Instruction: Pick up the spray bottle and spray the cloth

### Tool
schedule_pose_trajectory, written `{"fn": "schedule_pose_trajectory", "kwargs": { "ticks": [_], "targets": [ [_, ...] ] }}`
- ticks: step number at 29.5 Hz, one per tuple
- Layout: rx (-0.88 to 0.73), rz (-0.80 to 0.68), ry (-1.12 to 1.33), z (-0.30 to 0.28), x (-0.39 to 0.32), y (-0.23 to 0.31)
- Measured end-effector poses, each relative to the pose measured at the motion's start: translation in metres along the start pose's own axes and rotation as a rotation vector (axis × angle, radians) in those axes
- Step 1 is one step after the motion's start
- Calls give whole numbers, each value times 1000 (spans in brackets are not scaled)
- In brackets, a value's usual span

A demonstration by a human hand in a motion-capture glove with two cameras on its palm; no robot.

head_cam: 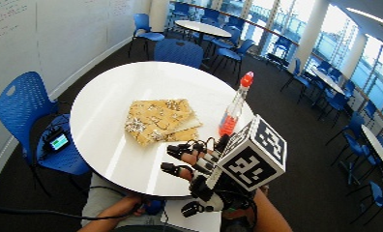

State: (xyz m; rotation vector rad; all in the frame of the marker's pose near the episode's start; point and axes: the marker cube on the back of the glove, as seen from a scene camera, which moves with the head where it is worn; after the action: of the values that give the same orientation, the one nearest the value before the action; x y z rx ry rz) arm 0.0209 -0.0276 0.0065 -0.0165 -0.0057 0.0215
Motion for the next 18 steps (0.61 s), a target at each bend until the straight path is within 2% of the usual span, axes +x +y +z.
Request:
{"fn": "schedule_pose_trajectory", "kwargs": {
  "ticks": [9, 18],
  "targets": [
    [83, 145, -70, 12, 38, -18],
    [328, 374, -250, 19, 94, -35]
  ]
}}
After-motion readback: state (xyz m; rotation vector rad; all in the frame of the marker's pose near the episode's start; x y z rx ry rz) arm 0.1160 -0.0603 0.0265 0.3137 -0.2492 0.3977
